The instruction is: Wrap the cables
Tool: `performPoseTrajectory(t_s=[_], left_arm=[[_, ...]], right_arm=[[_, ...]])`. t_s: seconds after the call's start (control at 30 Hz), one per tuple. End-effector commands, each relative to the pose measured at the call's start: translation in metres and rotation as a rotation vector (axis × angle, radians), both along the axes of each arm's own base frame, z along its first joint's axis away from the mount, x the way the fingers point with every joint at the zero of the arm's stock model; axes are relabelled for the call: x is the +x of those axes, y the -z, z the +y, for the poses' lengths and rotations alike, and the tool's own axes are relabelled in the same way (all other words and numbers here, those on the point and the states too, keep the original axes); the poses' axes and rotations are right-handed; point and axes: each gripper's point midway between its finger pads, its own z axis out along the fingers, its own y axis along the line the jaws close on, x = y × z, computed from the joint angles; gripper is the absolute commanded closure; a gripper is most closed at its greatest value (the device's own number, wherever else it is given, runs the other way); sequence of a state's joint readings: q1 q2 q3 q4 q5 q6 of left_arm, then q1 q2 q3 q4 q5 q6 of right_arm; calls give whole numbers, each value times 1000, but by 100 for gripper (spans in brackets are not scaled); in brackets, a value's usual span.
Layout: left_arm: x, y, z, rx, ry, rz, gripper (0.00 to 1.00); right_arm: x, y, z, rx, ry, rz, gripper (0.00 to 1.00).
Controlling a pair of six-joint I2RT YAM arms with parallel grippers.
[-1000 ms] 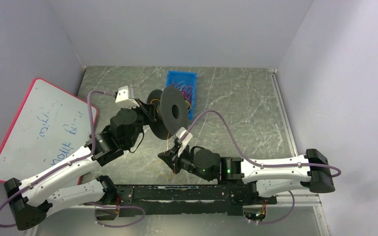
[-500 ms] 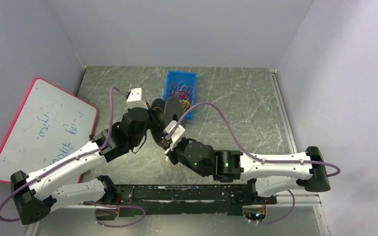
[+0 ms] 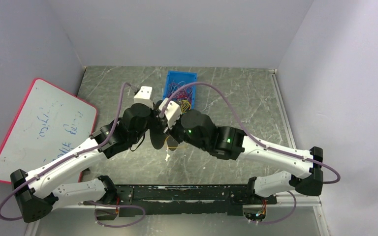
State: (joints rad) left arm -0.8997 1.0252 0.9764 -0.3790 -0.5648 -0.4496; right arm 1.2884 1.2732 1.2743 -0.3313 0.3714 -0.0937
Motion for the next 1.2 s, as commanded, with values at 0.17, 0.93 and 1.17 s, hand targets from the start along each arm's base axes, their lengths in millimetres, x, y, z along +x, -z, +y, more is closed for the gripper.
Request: performPoseTrajectory(t_s=[0.17,0.93,1.17], left_arm=[[-17,22,5,258,192,70,93],[-63,37,-8,308,496,91,93],[-71,36,-2,302,507,92,93]], right_arm=[[13,-41,-5,-52,-130,-42,100],[102,-67,-87,-38,239,-397,100],[128,-58,-101,-50,256,-399,100]])
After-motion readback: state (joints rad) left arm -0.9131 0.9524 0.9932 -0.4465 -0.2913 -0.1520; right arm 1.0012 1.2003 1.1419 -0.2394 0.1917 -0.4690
